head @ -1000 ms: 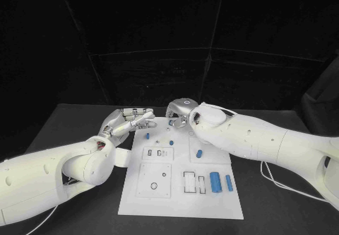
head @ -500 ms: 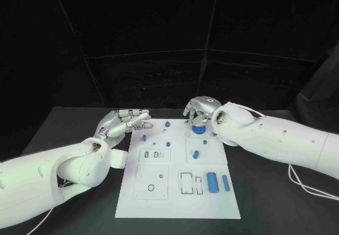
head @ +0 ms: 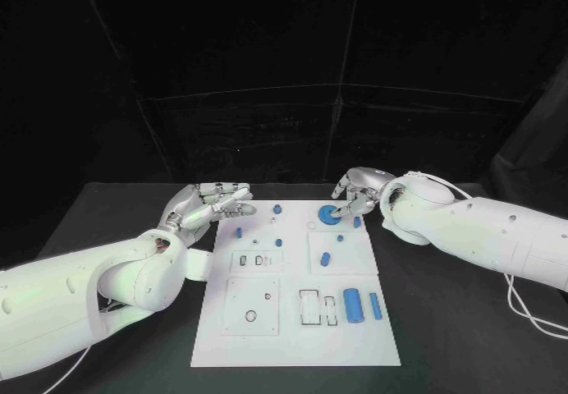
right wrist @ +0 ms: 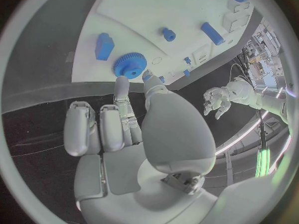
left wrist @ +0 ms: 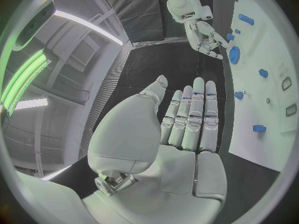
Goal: Assemble the parts on the task board
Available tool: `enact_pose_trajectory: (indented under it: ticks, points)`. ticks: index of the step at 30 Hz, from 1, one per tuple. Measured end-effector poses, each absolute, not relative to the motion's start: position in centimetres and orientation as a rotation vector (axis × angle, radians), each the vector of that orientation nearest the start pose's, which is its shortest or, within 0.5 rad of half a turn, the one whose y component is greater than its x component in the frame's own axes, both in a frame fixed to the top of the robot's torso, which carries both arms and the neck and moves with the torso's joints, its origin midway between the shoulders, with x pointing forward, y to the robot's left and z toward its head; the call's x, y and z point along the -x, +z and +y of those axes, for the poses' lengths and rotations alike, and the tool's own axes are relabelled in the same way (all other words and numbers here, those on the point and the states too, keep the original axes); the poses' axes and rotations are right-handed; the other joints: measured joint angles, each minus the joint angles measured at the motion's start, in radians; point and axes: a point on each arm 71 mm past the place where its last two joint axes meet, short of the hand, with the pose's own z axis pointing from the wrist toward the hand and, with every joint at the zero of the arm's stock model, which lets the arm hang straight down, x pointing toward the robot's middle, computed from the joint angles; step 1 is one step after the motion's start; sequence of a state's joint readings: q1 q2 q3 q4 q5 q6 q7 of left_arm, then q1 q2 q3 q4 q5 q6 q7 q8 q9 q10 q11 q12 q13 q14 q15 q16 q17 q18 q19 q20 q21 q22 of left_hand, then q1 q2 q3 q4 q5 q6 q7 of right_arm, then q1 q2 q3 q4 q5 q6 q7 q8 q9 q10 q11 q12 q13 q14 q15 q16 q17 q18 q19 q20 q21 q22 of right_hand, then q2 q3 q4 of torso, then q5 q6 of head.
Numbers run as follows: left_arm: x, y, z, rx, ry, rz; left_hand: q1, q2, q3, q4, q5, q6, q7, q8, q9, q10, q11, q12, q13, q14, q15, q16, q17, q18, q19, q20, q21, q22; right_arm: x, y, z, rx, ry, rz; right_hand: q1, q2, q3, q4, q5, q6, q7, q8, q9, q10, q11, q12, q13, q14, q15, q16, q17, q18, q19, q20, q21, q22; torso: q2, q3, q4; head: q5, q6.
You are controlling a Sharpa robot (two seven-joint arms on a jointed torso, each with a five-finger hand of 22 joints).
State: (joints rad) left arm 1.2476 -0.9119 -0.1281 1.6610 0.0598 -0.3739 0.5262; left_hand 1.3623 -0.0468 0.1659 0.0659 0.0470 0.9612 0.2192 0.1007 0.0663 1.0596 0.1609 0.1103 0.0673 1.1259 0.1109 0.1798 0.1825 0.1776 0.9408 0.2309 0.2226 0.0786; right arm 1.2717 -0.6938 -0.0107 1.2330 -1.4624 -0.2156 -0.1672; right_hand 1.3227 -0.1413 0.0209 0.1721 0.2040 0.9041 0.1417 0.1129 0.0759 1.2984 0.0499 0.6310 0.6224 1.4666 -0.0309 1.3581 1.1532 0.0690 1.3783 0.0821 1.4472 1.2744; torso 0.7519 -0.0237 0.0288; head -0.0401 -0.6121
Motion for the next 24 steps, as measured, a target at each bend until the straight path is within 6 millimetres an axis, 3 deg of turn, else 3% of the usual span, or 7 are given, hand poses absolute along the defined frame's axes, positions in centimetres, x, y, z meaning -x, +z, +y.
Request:
enact_pose_trajectory:
  ticks: [10,15,17,24]
  points:
    - [-46.2,-17.2,20.8,1.094,-1.594,1.342,0.000,0.000,0.000,0.000,0.000,0.000,0.000,0.000,0.000,0.000,0.000,0.000,0.000,0.000,0.000,0.000,0.000,0.000,0.000,0.000,0.000,0.000,-55.9,-16.6,-20.8,0.097,0.419,1.739,0.042,0.009,0.003,0.033,0.008,-0.013,0.000,0.006,-0.002,0.000,0.000,0.138,0.160,0.000,0.000,0.045,0.076,0.000,0.031,0.006,0.023,0.034,0.002,0.0001,0.0007,-0.001,-0.004]
    - [-46.3,-17.2,20.8,1.094,-1.595,1.343,0.000,0.000,0.000,0.000,0.000,0.000,0.000,0.000,0.000,0.000,0.000,0.000,0.000,0.000,0.000,-0.006,0.001,0.000,0.000,0.000,0.000,-0.001,-56.1,-16.8,-20.7,0.103,0.410,1.751,0.054,0.013,0.003,0.033,0.017,-0.013,0.000,0.015,-0.002,0.023,0.001,0.213,0.239,0.000,0.000,0.062,0.107,0.000,0.041,0.009,0.030,0.034,0.002,0.0000,0.0007,-0.002,-0.007]
    - [-46.3,-17.2,20.8,1.094,-1.595,1.344,0.000,0.000,0.000,0.000,0.000,0.000,0.000,0.000,0.000,0.000,0.000,0.000,0.000,0.000,0.000,-0.006,0.001,0.000,0.000,0.000,0.000,-0.001,-56.1,-16.8,-20.5,0.108,0.408,1.756,0.061,0.019,0.003,0.033,0.017,-0.013,0.000,0.020,-0.001,0.036,-0.001,0.257,0.285,0.000,0.000,0.069,0.121,-0.015,0.043,0.006,0.035,0.034,0.002,0.0001,0.0007,-0.002,-0.008]
    - [-46.3,-17.2,20.8,1.094,-1.595,1.344,0.000,0.000,0.000,0.000,0.000,0.000,0.000,0.000,0.000,0.000,0.000,0.000,0.000,0.000,0.000,-0.006,0.001,0.000,0.000,0.000,0.000,-0.001,-56.1,-16.9,-20.4,0.125,0.398,1.770,0.078,0.029,0.014,0.022,0.017,0.005,-0.003,0.030,0.000,0.053,-0.005,0.350,0.382,0.000,0.000,0.082,0.149,-0.015,0.053,0.004,0.042,0.034,0.002,0.0005,0.0007,-0.001,-0.010]
